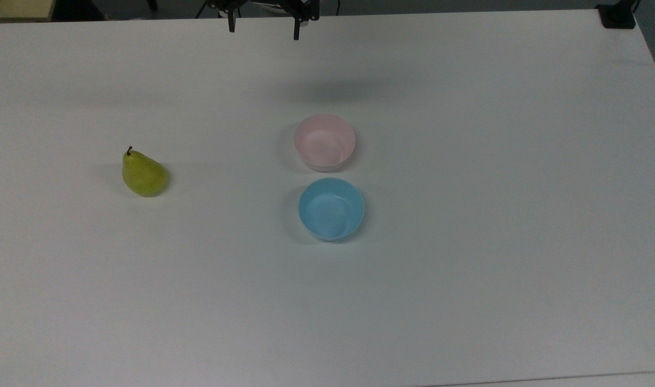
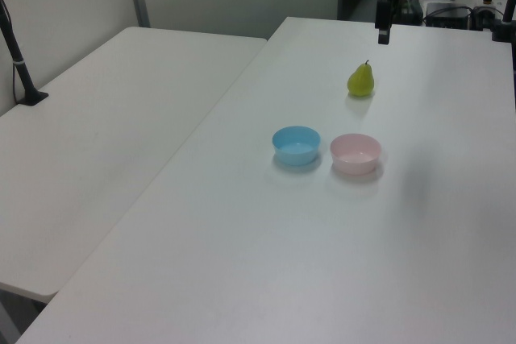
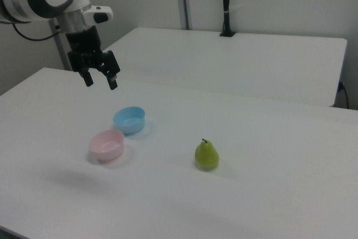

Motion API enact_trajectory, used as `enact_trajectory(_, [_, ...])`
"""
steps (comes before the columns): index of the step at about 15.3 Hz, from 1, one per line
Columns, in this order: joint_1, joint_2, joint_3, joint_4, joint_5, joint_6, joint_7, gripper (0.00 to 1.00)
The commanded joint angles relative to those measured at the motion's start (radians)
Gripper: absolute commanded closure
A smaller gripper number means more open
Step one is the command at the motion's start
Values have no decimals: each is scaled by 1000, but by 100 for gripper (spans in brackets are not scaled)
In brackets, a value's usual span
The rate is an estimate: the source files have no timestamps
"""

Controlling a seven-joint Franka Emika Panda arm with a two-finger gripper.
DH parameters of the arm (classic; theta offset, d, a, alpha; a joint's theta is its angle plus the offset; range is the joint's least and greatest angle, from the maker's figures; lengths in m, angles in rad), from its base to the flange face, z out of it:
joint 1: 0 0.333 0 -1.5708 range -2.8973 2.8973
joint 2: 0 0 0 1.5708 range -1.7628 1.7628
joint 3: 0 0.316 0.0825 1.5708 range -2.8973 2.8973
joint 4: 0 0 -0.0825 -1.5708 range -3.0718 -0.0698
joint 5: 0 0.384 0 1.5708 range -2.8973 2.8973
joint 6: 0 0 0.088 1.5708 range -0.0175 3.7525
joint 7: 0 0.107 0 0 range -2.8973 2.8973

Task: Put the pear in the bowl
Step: 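Move the gripper over the yellow-green pear and lower it around the pear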

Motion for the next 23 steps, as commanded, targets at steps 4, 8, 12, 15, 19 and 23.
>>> enact_trajectory(4, [3, -15, -11, -1, 8, -25, -22, 0])
enact_trajectory(8, [-18, -10, -22, 1, 7, -10, -36, 0])
enact_trajectory(12, [-37, 7, -84, 1, 39, 74, -233, 0])
enact_trajectory(15, [-38, 56, -157, 1, 60, 154, -364, 0])
enact_trajectory(19, [-75, 149, -209, 1, 75, 237, -433, 0])
enact_trajectory(23, [-144, 237, -209, 1, 79, 319, -467, 0])
